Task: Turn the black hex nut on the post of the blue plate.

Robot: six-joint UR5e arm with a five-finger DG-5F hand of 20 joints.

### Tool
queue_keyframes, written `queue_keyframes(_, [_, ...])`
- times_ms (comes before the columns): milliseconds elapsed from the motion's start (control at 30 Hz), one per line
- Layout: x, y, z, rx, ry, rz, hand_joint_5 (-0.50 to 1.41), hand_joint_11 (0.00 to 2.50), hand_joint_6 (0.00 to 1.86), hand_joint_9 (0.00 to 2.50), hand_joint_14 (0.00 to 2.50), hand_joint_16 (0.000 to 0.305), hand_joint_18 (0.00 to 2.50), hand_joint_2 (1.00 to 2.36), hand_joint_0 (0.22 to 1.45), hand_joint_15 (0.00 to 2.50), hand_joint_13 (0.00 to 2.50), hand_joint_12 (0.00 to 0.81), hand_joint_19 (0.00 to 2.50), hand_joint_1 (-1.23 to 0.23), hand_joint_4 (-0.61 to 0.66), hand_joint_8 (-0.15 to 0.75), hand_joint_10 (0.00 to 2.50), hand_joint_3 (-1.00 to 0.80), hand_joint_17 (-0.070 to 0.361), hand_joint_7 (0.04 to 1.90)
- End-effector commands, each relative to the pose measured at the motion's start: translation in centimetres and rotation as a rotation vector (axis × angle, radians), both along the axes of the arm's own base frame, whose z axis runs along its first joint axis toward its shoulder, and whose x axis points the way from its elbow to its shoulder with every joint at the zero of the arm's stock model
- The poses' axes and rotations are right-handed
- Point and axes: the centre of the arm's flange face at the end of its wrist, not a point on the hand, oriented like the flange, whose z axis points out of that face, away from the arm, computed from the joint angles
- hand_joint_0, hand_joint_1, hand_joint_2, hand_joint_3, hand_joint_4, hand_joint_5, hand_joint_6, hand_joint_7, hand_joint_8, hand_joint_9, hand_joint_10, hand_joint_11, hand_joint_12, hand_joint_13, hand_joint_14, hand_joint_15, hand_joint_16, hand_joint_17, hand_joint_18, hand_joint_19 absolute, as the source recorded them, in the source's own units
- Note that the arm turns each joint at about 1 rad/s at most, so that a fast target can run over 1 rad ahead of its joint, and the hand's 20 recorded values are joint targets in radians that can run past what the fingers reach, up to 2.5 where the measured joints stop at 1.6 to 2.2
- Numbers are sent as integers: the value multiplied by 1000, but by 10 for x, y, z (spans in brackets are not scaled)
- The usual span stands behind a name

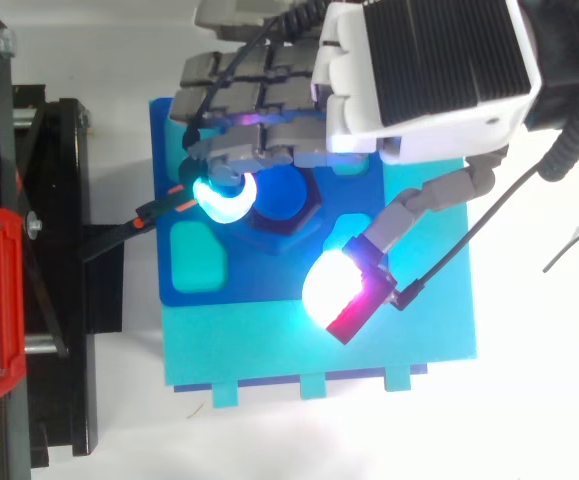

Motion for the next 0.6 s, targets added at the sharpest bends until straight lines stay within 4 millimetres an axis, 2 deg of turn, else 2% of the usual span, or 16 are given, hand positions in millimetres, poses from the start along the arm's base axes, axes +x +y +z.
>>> queue_keyframes(0, [-1, -5, 0, 2, -2, 5, -188, 61, 501, 325, 1, 59, 0, 1000, 430, 17, 233, 375, 0, -441, 210, 257, 0, -500, 133, 1131])
queue_keyframes(367, [-2, -12, 4, 5, -11, 13, -191, 55, 501, 323, 0, 59, 0, 1000, 431, 15, 238, 371, 0, -517, 212, 252, 1, -500, 132, 1133])
queue_keyframes(567, [2, -11, 15, 6, -28, 14, -191, 62, 501, 328, 0, 58, 5, 1000, 435, 9, 239, 369, 0, -554, 213, 250, 2, -500, 131, 1132])
